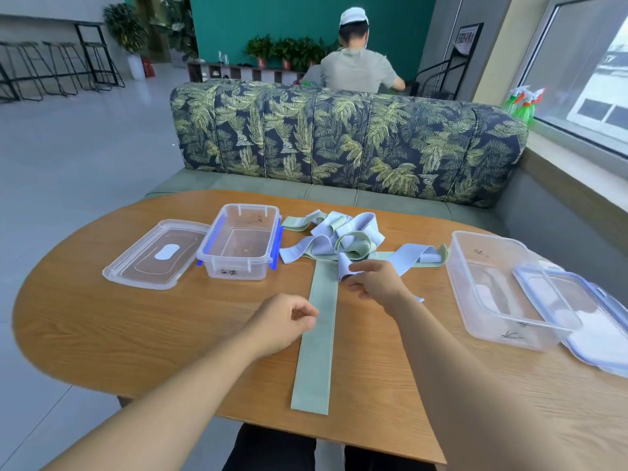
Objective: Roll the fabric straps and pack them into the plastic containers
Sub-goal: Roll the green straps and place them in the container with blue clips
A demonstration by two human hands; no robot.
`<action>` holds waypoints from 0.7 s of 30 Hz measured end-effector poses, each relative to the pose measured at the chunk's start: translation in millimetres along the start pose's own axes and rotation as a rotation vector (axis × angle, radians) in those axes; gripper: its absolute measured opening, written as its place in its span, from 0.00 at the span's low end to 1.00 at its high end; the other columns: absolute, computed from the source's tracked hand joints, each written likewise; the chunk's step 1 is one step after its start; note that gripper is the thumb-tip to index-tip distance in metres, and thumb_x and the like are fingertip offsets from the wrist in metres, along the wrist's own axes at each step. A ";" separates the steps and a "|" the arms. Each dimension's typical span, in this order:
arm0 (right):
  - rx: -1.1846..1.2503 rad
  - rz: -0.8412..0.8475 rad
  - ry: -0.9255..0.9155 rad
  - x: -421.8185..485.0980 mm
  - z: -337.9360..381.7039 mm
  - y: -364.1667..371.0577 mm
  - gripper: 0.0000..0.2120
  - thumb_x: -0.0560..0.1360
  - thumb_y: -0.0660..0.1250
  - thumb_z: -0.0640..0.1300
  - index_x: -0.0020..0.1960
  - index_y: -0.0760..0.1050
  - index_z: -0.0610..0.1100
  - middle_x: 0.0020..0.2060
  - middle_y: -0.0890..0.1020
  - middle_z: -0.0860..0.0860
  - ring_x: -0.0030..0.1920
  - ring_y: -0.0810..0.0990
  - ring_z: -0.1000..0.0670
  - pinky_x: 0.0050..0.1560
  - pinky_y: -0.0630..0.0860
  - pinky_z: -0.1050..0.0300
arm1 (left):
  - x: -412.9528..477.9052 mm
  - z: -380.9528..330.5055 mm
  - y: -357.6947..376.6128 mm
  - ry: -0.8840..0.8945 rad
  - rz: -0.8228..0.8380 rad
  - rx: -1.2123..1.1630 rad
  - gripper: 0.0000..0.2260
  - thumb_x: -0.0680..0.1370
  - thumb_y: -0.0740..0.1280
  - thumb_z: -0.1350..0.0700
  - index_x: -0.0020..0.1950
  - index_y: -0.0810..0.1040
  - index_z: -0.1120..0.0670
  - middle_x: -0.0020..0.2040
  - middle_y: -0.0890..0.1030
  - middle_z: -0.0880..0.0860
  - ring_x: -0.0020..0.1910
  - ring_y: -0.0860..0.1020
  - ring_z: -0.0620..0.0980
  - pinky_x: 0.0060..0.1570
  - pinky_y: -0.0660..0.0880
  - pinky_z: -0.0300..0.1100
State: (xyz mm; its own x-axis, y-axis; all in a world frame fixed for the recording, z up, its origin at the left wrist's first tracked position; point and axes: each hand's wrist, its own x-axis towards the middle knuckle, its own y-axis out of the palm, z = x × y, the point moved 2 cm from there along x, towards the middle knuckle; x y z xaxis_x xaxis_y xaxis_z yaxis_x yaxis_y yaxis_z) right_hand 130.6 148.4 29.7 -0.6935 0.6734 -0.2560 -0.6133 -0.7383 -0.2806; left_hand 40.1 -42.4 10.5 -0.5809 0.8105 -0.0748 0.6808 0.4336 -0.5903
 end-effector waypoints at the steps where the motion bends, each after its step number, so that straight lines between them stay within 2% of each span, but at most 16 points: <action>1: -0.018 -0.038 -0.023 0.0 -4.2 2.5 0.14 0.74 0.62 0.32 0.58 0.78 0.39 0.41 0.85 0.43 0.38 0.78 0.49 0.39 0.73 0.57 | 0.4 4.3 -0.6 0.022 0.003 0.092 0.08 0.74 0.71 0.54 0.53 0.81 0.45 0.52 0.81 0.43 0.52 0.78 0.39 0.59 0.76 0.45; 2: -0.068 -0.062 -0.057 -0.6 -7.8 6.3 0.13 0.75 0.62 0.33 0.58 0.79 0.39 0.40 0.83 0.46 0.38 0.77 0.49 0.40 0.73 0.56 | 0.7 8.7 -0.2 0.054 0.025 0.175 0.13 0.73 0.72 0.52 0.58 0.80 0.45 0.58 0.78 0.42 0.59 0.75 0.39 0.63 0.73 0.45; 4: -0.297 -0.052 -0.163 -3.2 -11.0 17.4 0.16 0.77 0.61 0.36 0.62 0.78 0.42 0.46 0.81 0.49 0.44 0.77 0.49 0.46 0.73 0.55 | -0.7 10.5 0.9 0.109 0.105 0.306 0.24 0.71 0.73 0.48 0.67 0.74 0.45 0.68 0.71 0.42 0.70 0.65 0.40 0.71 0.64 0.46; 6: -0.656 0.021 -0.301 -4.9 -9.6 32.8 0.22 0.78 0.58 0.37 0.71 0.70 0.46 0.60 0.78 0.48 0.60 0.74 0.46 0.58 0.72 0.53 | -2.1 7.8 2.1 0.124 0.165 0.370 0.32 0.71 0.73 0.47 0.74 0.66 0.44 0.74 0.63 0.42 0.74 0.58 0.41 0.74 0.56 0.46; 8: -1.099 0.075 -0.415 -3.9 -6.8 46.9 0.25 0.79 0.57 0.40 0.75 0.62 0.46 0.73 0.66 0.47 0.76 0.56 0.45 0.71 0.60 0.48 | -2.2 6.8 3.9 0.129 0.208 0.401 0.35 0.71 0.73 0.47 0.76 0.62 0.43 0.77 0.58 0.42 0.75 0.57 0.41 0.74 0.56 0.46; 10: -1.372 0.087 -0.380 2.8 -8.3 48.5 0.24 0.79 0.55 0.42 0.75 0.61 0.44 0.77 0.58 0.48 0.78 0.41 0.46 0.76 0.47 0.45 | -3.5 7.5 5.9 0.130 0.247 0.470 0.36 0.72 0.72 0.46 0.76 0.60 0.43 0.78 0.56 0.43 0.76 0.55 0.40 0.75 0.53 0.46; 11: -1.432 0.069 -0.305 8.1 -11.7 43.3 0.24 0.79 0.55 0.42 0.74 0.62 0.43 0.77 0.57 0.49 0.78 0.39 0.46 0.76 0.44 0.45 | -3.9 8.0 6.7 0.128 0.266 0.501 0.36 0.72 0.71 0.46 0.77 0.59 0.43 0.78 0.55 0.43 0.76 0.53 0.40 0.75 0.51 0.45; 13: -1.450 0.007 -0.177 17.1 -19.9 24.7 0.25 0.78 0.54 0.43 0.75 0.61 0.42 0.78 0.54 0.50 0.78 0.40 0.47 0.76 0.42 0.45 | -2.8 11.2 7.2 0.119 0.281 0.524 0.35 0.73 0.71 0.45 0.77 0.59 0.44 0.78 0.54 0.42 0.76 0.51 0.38 0.74 0.48 0.44; 16: -1.421 -0.019 -0.075 27.6 -23.8 -3.3 0.28 0.79 0.49 0.42 0.78 0.52 0.40 0.79 0.48 0.49 0.78 0.40 0.47 0.77 0.42 0.47 | 0.7 13.8 7.8 0.125 0.288 0.530 0.36 0.73 0.71 0.44 0.77 0.59 0.44 0.78 0.54 0.42 0.76 0.50 0.37 0.75 0.47 0.46; 18: -1.374 -0.024 -0.042 33.3 -21.8 -13.8 0.27 0.79 0.50 0.43 0.78 0.53 0.40 0.78 0.53 0.47 0.78 0.44 0.46 0.77 0.44 0.49 | 3.2 14.7 8.0 0.139 0.287 0.511 0.36 0.72 0.71 0.44 0.77 0.60 0.45 0.78 0.53 0.42 0.76 0.50 0.37 0.74 0.47 0.43; 21: -1.184 -0.013 -0.014 37.3 -20.7 -17.1 0.24 0.79 0.51 0.44 0.74 0.62 0.39 0.72 0.63 0.46 0.75 0.55 0.46 0.73 0.55 0.50 | 5.0 14.7 7.2 0.150 0.294 0.485 0.36 0.72 0.72 0.45 0.77 0.60 0.45 0.79 0.53 0.42 0.76 0.50 0.38 0.74 0.47 0.41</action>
State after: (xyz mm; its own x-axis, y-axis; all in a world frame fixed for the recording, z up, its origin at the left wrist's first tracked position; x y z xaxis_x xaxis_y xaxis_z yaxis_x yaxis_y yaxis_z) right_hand 123.1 186.9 5.8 -0.6982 0.6749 -0.2388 0.1067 -0.2317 -0.9669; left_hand 35.5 -41.0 -5.9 -0.3052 0.9315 -0.1978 0.5014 -0.0194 -0.8650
